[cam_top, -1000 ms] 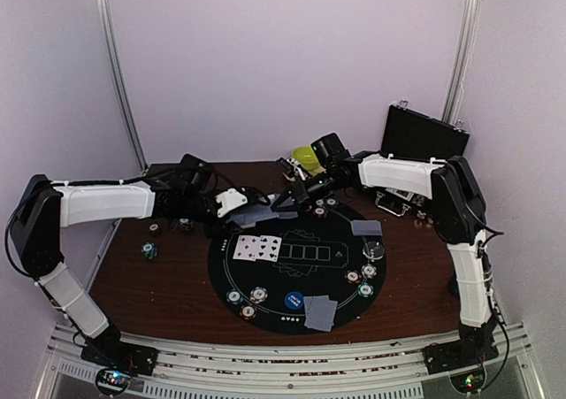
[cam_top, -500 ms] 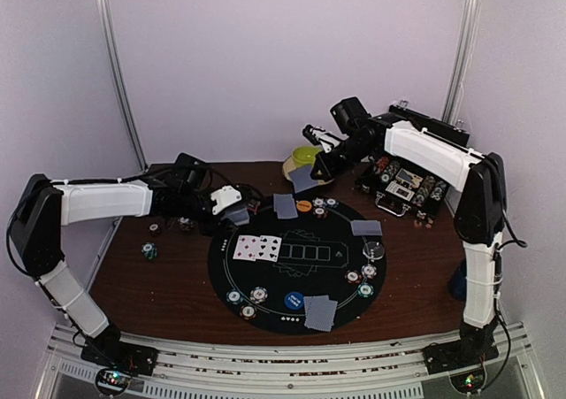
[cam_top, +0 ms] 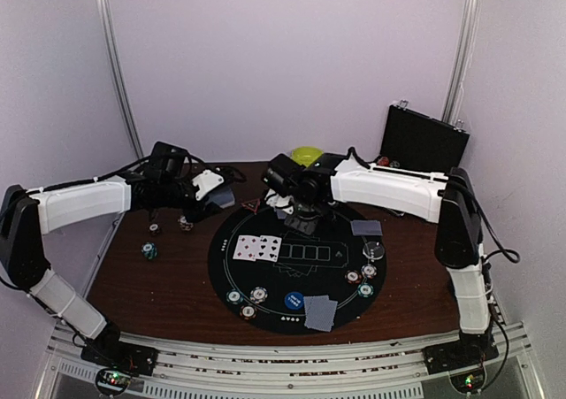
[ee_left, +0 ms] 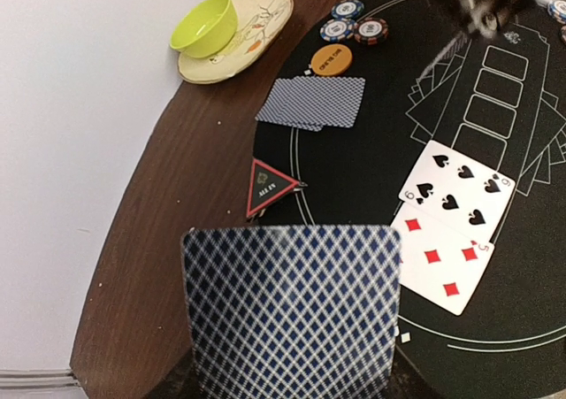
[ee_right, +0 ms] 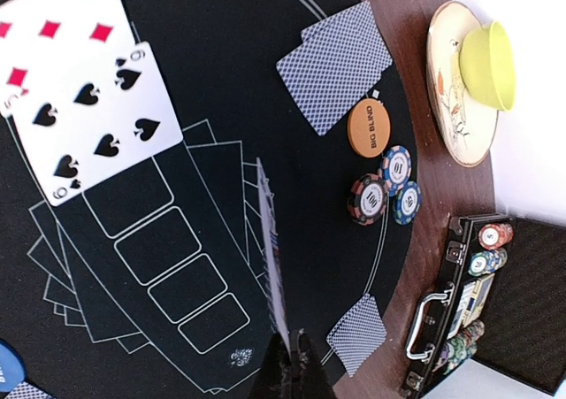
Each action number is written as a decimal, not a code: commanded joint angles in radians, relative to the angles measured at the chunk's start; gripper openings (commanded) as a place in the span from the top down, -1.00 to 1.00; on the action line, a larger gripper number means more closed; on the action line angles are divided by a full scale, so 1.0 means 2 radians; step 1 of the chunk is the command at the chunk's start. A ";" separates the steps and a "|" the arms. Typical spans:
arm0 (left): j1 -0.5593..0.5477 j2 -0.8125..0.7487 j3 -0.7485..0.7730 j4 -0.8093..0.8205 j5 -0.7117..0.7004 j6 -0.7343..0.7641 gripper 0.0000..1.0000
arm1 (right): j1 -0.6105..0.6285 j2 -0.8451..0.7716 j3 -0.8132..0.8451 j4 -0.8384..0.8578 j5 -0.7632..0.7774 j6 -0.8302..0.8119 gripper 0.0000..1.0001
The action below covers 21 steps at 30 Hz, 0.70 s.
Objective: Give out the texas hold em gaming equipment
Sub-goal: Hold the poker card in the community card area.
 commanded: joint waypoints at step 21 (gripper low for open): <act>0.010 -0.021 -0.014 0.036 0.027 -0.016 -0.08 | 0.078 0.106 0.005 0.009 0.143 -0.028 1.00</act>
